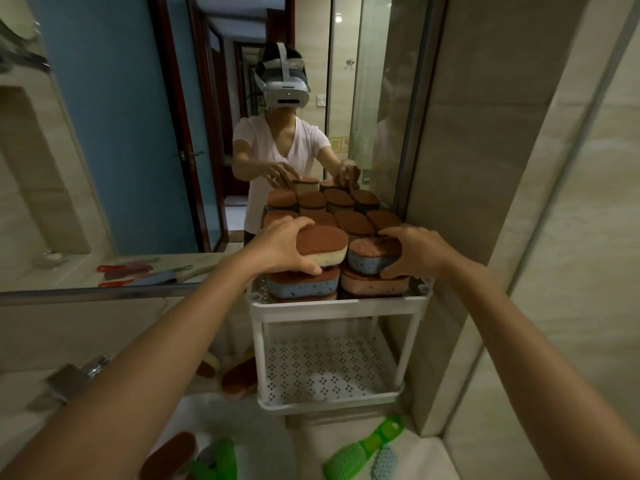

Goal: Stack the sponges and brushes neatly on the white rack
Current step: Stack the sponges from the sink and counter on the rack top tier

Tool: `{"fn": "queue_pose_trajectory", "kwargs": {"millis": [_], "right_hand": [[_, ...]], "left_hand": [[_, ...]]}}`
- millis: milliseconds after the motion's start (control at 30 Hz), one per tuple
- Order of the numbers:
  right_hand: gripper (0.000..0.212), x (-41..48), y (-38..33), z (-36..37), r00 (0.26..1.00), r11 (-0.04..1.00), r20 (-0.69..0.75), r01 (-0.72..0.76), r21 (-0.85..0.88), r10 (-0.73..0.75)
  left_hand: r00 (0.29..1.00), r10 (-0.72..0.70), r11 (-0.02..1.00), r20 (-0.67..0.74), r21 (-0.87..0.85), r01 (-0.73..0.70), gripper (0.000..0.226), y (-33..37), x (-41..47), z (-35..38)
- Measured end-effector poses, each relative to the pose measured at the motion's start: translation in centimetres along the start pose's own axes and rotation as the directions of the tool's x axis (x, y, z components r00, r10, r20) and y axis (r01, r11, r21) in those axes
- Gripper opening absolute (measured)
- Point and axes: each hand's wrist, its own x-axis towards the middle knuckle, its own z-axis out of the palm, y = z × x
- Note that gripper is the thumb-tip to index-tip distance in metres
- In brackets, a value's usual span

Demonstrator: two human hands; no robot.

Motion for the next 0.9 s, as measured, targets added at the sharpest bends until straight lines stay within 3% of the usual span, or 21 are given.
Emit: {"fn": "queue_pose_trajectory", "kwargs": {"millis": [233, 467, 533, 700, 900], "right_hand": [[0.074, -0.6, -0.2, 0.2, 0.992, 0.995, -0.129, 0.000, 0.096, 0.012], [0.073, -0.9, -1.2, 1.1, 0.998, 1.000, -0.059, -0.009, 0.024, 0.011], [0.071, -0.8, -1.2, 1.3, 0.999, 1.000, -0.035, -0.019, -0.025, 0.018], [0.082, -0.7, -1.2, 2.1, 0.999, 0.998, 0.026, -0.023, -0.063, 0.024], [0.089, -1.1, -0.9, 3.4, 0.998, 0.991, -0.059, -0.014, -0.135, 0.006]], "left_hand": [[0.999, -0.002, 0.980, -0.051, -0.199, -0.008, 0.084, -1.5, -1.0, -1.2], [1.000, 0.014, 0.988, 0.001, -0.154, -0.014, 0.081, -1.5, -1.6, 1.2], [1.000, 0.021, 0.997, -0.014, -0.073, -0.022, 0.080, -1.3, -1.5, 1.6], [0.989, 0.145, 0.920, -0.043, 0.375, -0.118, 0.088, -1.0, -1.2, 1.8], [0.979, 0.204, 0.894, 0.016, 0.405, -0.193, 0.092, -0.8, -0.6, 1.6]]}}
